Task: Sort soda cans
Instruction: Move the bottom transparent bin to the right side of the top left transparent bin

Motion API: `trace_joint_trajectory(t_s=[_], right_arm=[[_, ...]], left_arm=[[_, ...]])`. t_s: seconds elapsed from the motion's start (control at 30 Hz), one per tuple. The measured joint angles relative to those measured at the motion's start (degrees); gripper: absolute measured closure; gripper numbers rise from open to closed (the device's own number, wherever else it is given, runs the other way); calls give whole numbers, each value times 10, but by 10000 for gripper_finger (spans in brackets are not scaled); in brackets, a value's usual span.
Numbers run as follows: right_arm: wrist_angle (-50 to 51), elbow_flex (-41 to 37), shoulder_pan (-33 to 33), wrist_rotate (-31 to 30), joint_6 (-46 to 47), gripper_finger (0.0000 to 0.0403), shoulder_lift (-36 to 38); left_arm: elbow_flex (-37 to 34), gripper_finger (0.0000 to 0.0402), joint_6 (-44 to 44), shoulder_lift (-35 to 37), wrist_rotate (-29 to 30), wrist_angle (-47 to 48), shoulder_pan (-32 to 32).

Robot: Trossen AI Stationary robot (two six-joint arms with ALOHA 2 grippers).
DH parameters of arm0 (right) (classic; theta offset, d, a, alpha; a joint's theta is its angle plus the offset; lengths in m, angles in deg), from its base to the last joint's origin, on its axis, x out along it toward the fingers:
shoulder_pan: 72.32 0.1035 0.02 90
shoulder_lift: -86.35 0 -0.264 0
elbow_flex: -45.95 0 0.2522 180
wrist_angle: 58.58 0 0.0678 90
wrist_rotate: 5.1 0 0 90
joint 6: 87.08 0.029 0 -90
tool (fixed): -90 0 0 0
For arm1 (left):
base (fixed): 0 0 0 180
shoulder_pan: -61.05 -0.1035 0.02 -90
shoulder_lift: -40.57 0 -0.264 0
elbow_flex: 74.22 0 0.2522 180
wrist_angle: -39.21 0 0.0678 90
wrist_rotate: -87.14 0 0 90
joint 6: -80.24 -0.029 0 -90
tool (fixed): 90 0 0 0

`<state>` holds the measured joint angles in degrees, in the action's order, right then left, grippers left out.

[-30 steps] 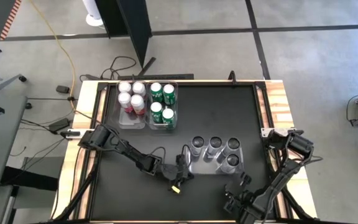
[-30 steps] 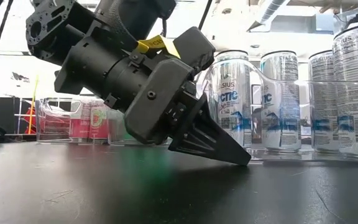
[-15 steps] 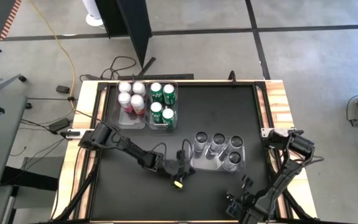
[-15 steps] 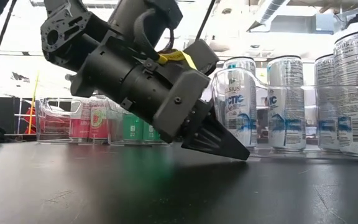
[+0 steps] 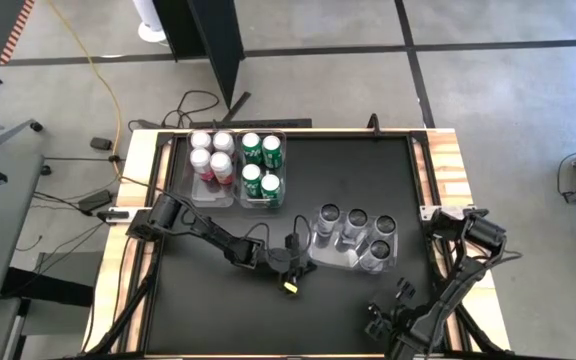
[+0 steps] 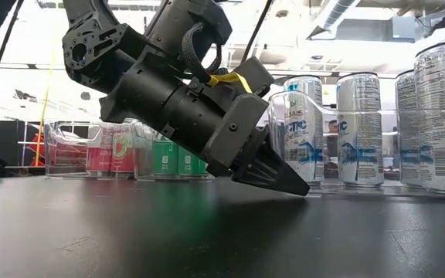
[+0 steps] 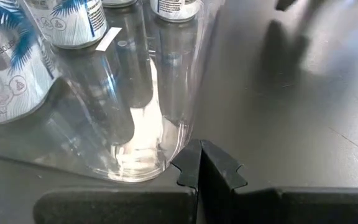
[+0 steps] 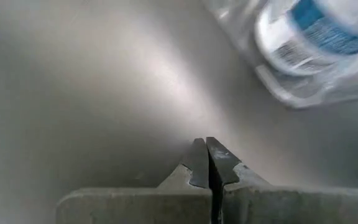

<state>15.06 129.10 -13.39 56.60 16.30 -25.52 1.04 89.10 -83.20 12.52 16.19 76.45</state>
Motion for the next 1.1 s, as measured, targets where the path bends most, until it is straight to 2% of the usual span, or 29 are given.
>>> trace_joint_trajectory(t_s=[0.23, 0.8, 1.1], right_arm=[[43, 0, -31, 0, -3, 403, 0], [46, 0, -114, -1, -99, 403, 0], [43, 0, -155, -15, -139, 403, 0]], left_arm=[[0, 395, 4, 0, -11, 3, 9], [2, 393, 19, 12, -8, 62, 32], [0, 365, 26, 62, -15, 171, 39]])
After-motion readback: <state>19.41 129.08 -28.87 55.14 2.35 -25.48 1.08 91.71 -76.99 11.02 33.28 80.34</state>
